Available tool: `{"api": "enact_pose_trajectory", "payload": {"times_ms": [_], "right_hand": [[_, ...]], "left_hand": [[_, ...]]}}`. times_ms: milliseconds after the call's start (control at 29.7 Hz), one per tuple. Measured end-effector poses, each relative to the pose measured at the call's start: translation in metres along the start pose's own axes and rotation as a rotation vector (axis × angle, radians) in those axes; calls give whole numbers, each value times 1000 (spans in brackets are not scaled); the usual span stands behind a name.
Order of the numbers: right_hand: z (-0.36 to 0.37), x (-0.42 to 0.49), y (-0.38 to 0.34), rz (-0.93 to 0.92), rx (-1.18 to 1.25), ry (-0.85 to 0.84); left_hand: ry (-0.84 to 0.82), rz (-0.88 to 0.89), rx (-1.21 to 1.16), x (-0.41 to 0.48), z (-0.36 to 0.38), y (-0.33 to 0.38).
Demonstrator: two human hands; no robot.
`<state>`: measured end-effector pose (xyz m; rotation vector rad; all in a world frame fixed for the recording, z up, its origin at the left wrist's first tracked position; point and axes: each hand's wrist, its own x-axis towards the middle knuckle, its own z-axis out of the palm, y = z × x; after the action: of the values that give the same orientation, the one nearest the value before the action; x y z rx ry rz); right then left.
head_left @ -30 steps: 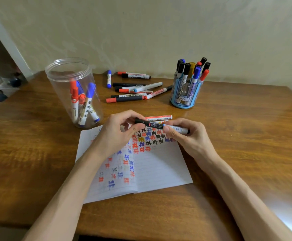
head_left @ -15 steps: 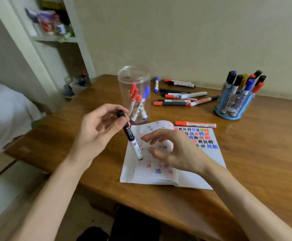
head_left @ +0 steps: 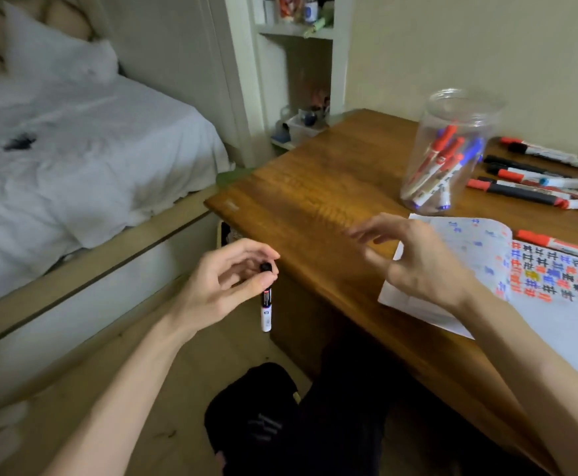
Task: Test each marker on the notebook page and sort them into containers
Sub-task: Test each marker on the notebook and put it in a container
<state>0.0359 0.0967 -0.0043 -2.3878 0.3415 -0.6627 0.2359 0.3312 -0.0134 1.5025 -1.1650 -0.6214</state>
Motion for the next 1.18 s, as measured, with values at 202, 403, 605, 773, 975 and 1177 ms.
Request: {"api": "enact_pose_trajectory", "payload": {"times_ms": [202, 403, 605, 773, 975, 1177], "right_hand": [[-11, -7, 4, 60, -11, 80], [-43, -30, 20, 174, -16, 127], [-92, -70, 53, 304, -64, 254], [-124, -107, 80, 430, -96, 346], [-146, -143, 102, 548, -166, 408], [-152, -159, 108, 607, -176, 458]], "left_hand": [[-17, -41, -85, 1, 9, -11], [-60, 9, -87, 32, 37, 1], [-134, 96, -83, 77, 91, 19], [-283, 136, -152, 112, 154, 37], [-423, 183, -201, 146, 222, 60], [-521, 147, -104, 175, 269, 70]]}}
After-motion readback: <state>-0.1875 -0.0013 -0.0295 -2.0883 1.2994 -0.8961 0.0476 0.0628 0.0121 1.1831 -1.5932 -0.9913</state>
